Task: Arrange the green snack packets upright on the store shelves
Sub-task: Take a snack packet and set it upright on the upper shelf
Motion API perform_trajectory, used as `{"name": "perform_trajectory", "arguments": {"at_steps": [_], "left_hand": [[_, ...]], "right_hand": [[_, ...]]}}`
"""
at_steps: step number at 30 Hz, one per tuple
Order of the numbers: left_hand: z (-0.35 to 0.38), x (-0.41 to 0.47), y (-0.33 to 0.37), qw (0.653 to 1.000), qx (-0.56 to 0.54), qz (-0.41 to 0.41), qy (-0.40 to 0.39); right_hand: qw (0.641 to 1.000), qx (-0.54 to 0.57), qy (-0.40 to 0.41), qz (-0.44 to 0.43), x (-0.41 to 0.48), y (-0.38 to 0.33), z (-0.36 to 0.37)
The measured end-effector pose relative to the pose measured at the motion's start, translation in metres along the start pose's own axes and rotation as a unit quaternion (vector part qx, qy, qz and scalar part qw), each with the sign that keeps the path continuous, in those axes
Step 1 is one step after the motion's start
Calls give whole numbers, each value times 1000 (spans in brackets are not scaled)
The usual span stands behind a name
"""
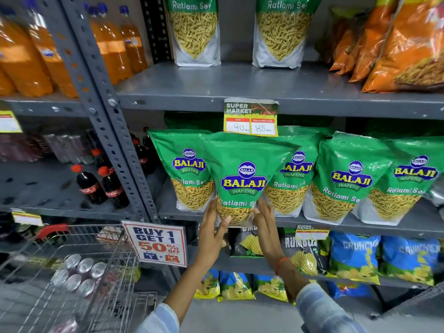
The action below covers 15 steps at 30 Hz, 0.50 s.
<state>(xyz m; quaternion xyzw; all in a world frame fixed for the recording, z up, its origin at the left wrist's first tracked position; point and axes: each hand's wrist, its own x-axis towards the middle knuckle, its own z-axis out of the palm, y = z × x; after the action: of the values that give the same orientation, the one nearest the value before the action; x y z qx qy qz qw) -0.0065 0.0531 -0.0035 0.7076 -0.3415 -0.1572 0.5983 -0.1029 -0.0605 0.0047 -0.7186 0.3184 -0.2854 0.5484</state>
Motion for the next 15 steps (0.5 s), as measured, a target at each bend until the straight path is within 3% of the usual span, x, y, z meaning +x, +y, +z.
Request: {"name": "perform_trajectory", "arguments": {"at_steps": [15], "left_hand": [[-40, -40, 91, 984, -21, 95, 147]], "right_hand": [[981, 43, -9, -191, -29, -93, 3]]}}
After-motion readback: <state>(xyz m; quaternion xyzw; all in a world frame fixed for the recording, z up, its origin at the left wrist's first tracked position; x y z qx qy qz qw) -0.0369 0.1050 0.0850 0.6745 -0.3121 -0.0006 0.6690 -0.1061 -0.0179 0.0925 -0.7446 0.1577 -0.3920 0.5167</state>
